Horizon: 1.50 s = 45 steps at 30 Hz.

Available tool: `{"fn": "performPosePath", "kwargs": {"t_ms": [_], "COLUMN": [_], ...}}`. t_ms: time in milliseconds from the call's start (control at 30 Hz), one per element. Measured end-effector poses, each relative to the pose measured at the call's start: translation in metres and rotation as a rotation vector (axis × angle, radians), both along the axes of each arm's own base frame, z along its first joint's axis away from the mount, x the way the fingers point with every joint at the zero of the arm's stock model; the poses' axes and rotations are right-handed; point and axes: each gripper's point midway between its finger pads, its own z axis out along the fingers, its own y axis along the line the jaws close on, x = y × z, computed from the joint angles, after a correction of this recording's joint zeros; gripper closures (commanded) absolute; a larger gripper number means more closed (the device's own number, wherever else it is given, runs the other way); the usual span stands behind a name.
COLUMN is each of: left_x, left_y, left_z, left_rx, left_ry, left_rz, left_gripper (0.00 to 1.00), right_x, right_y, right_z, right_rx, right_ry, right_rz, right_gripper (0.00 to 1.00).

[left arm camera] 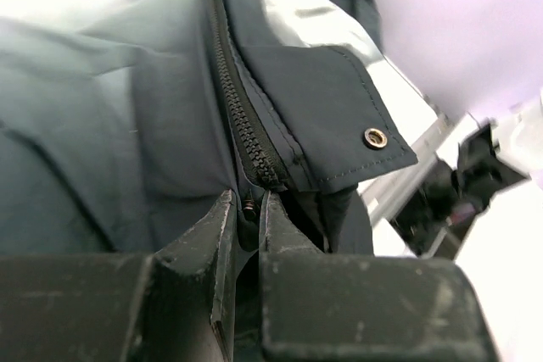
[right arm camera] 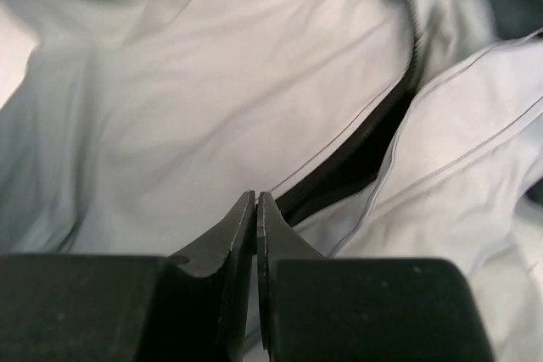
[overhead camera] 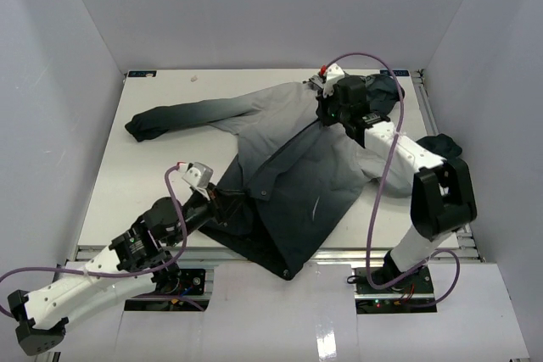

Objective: Zip up the jacket

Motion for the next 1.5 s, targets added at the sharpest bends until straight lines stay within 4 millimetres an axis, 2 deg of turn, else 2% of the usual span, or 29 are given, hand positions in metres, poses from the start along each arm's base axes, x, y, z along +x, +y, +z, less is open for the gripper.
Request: {"fn": "performPosePath", "kwargs": {"t_ms": [267, 333, 400, 467, 533, 633, 733, 867, 967, 1033, 1133, 1200, 1300, 1367, 1400, 1500], "left_x": [0.011, 0.013, 0.015, 0.017, 0.021, 0.028, 0.044, 0.074, 0.091, 0.096, 0.097, 0.095, 0.090, 0.086, 0.084, 0.077], "left_y": [0.040, 0.048, 0.057, 0.065, 0.072, 0.082, 0.097, 0.111, 0.117, 0.116, 0.110, 0.103, 0.100, 0.102, 0.104, 0.112], "left_z": [0.010, 0.011, 0.012, 0.012, 0.009, 0.006, 0.007, 0.020, 0.032, 0.033, 0.031, 0.024, -0.003, -0.019, -0.024, -0.017], "left_rx": [-0.073, -0.091, -0.108, -0.131, -0.143, -0.138, -0.101, 0.006, 0.094, 0.109, 0.069, 0.024, 0.016, 0.030, 0.035, 0.003], "left_ry": [0.011, 0.015, 0.022, 0.028, 0.035, 0.035, 0.005, -0.116, -0.216, -0.229, -0.212, -0.178, -0.105, -0.060, -0.040, -0.027], "left_rz": [0.194, 0.235, 0.275, 0.324, 0.365, 0.441, 0.575, 0.781, 0.890, 0.902, 0.874, 0.840, 0.810, 0.805, 0.807, 0.814], "left_gripper": [1.00, 1.00, 1.00, 1.00, 1.00, 1.00, 1.00, 1.00, 1.00, 1.00, 0.96, 0.78, 0.53, 0.51, 0.49, 0.43], "right_x": [0.097, 0.122, 0.145, 0.161, 0.167, 0.181, 0.200, 0.210, 0.212, 0.210, 0.201, 0.190, 0.167, 0.156, 0.152, 0.143], "right_y": [-0.012, -0.026, -0.050, -0.071, -0.079, -0.089, -0.138, -0.205, -0.232, -0.232, -0.212, -0.193, -0.164, -0.143, -0.133, -0.098], "right_z": [-0.003, -0.003, -0.004, -0.004, -0.002, 0.012, 0.031, 0.044, 0.050, 0.049, 0.038, 0.032, 0.022, 0.021, 0.022, 0.026], "right_rx": [0.021, 0.026, 0.031, 0.053, 0.094, 0.120, 0.114, 0.099, 0.092, 0.095, 0.122, 0.163, 0.234, 0.275, 0.292, 0.327], "right_ry": [-0.040, -0.057, -0.068, -0.068, -0.056, -0.099, -0.191, -0.260, -0.296, -0.302, -0.273, -0.249, -0.207, -0.192, -0.190, -0.177], "right_rz": [-0.080, -0.120, -0.176, -0.221, -0.231, -0.260, -0.377, -0.518, -0.566, -0.557, -0.487, -0.433, -0.358, -0.309, -0.286, -0.215], "right_gripper": [0.92, 0.92, 0.92, 0.92, 0.92, 0.92, 0.92, 0.92, 0.92, 0.92, 0.92, 0.92, 0.92, 0.85, 0.77, 0.62]}}
